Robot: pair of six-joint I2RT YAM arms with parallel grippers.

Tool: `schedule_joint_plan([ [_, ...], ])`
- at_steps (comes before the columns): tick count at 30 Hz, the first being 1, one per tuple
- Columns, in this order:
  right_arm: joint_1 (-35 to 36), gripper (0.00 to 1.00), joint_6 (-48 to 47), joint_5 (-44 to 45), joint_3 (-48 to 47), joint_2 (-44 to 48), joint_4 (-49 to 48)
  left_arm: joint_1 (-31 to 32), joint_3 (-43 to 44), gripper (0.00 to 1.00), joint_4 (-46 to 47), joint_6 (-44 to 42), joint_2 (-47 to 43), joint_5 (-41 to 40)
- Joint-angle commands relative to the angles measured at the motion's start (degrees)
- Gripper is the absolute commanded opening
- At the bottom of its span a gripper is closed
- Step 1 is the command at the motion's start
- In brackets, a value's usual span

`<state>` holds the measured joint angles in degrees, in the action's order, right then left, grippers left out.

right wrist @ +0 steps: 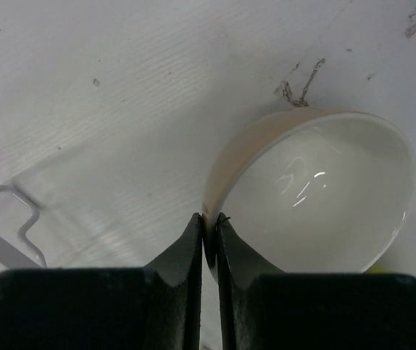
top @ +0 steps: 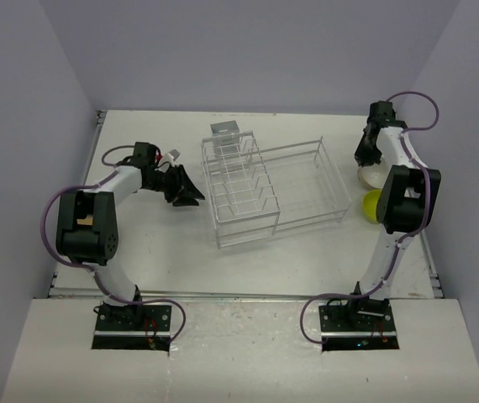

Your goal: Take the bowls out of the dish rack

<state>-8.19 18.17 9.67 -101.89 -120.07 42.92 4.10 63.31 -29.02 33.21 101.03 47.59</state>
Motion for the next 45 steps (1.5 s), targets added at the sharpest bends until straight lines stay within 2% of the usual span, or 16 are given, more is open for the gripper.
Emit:
schedule_joint_plan([
  [1,0.2,0.0,0.4,1.6,-2.3,-0.3,-0.6,-0.8,3.0,0.39,-1.2,-1.1,-0.7,-1.3],
  [7,0.2,0.0,0.4,1.2,-2.2,-1.4,0.0,-2.1,4.3,0.41,-2.5,-1.3,-1.7,-4.2],
  [8,0.2,0.03,0.3,0.7,-2.5,-1.6,0.1,-2.3,4.3,0.42,-2.4,-1.2,-2.0,-4.4],
  [9,0.2,0.13,0.3,0.4,-2.8,-1.7,0.4,-2.7,4.3,0.42,-2.4,-1.2,-2.2,-4.7],
  [15,0.2,0.41,-0.2,-1.7,-5.2,-1.4,1.2,-3.7,5.0,0.45,-2.4,-1.7,-2.6,-5.4],
  [24,0.5,0.54,-0.1,-3.6,-6.9,1.2,1.9,-4.1,5.9,0.45,-3.1,-2.6,-2.9,-6.2],
  [29,1.1,0.58,1.0,-6.9,-7.1,7.6,3.0,-4.1,8.1,0.45,-5.1,-4.6,-2.9,-8.0],
  [33,1.9,0.63,0.6,-9.3,-2.1,14.5,0.8,-5.8,10.4,0.46,-6.8,-6.9,-3.5,-10.2],
  [37,2.6,0.73,-0.1,-12.2,3.6,21.1,-0.9,-6.1,11.6,0.5,-7.7,-8.2,-4.1,-11.8],
  [38,2.6,0.85,0.0,-13.4,4.9,23.9,-2.0,-6.1,11.7,0.52,-7.7,-8.3,-4.2,-12.0],
  [39,2.6,0.9,0.4,-14.1,7.6,25.1,-2.5,-6.1,11.7,0.57,-7.5,-8.3,-4.4,-12.0],
  [41,3.0,0.98,0.5,-16.3,9.9,27.2,-3.2,-6.1,11.5,0.59,-7.5,-8.4,-4.6,-11.9],
  [45,6.2,0.99,1.5,-17.1,15.4,33.0,-2.8,-6.1,10.7,0.65,-7.2,-8.7,-5.2,-12.2],
])
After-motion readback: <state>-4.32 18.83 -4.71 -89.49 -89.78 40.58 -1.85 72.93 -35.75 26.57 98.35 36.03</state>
